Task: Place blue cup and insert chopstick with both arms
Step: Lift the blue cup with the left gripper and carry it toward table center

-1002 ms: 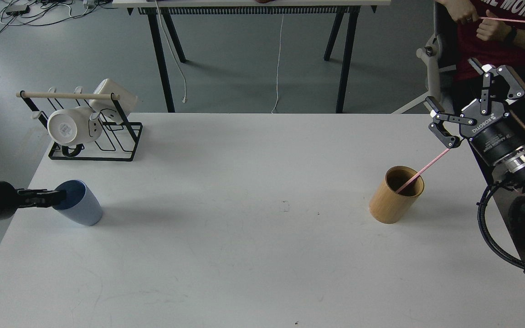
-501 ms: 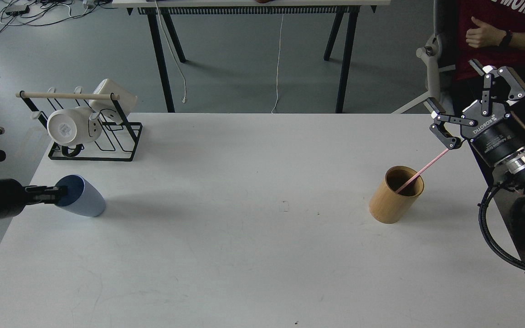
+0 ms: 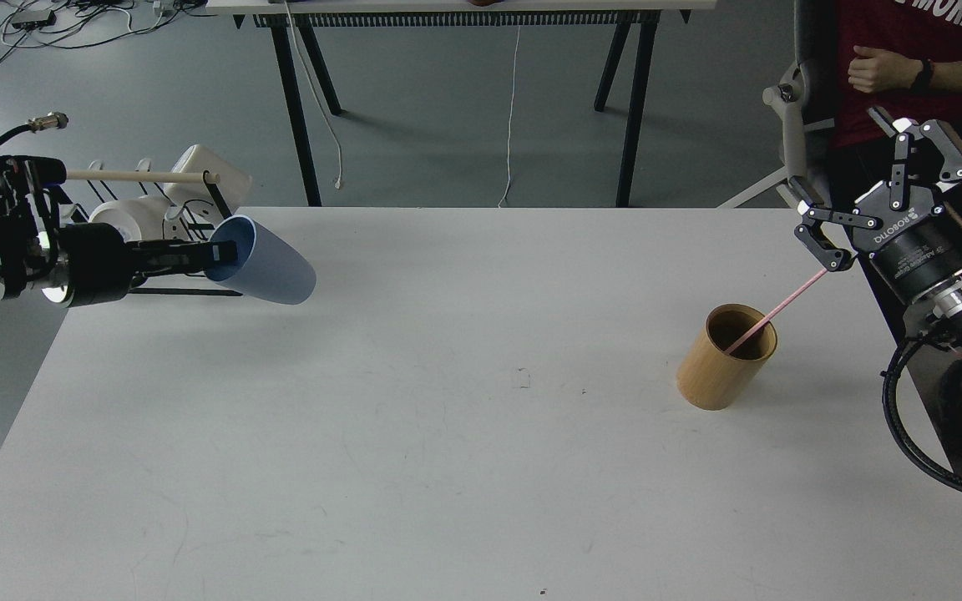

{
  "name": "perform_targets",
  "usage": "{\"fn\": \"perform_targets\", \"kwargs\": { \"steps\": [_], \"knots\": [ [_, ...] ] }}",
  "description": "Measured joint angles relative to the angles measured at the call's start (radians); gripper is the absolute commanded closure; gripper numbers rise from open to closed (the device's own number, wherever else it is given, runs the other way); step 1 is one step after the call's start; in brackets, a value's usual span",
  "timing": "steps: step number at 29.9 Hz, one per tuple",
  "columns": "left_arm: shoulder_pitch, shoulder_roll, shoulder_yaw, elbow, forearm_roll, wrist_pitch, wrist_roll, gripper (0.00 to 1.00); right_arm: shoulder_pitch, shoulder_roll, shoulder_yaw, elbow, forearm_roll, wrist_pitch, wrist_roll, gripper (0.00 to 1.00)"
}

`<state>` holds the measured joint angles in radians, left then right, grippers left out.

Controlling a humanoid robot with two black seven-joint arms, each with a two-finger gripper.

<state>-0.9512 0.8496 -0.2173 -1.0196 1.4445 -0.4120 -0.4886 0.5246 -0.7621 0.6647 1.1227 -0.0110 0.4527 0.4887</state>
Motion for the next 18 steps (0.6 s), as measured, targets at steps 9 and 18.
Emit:
{"fn": "perform_targets", "kwargs": {
  "steps": [9, 18],
  "knots": [
    [-0.122, -0.163, 0.106, 0.031, -0.003, -0.027, 0.000, 1.00, 0.004, 0.001, 0.048, -0.028, 0.000, 0.001, 0.000, 0.03],
    [-0.184, -0.386, 0.243, 0.208, -0.002, -0.026, 0.000, 1.00, 0.006, 0.012, 0.055, -0.029, 0.000, 0.001, 0.000, 0.03]
  ]
}}
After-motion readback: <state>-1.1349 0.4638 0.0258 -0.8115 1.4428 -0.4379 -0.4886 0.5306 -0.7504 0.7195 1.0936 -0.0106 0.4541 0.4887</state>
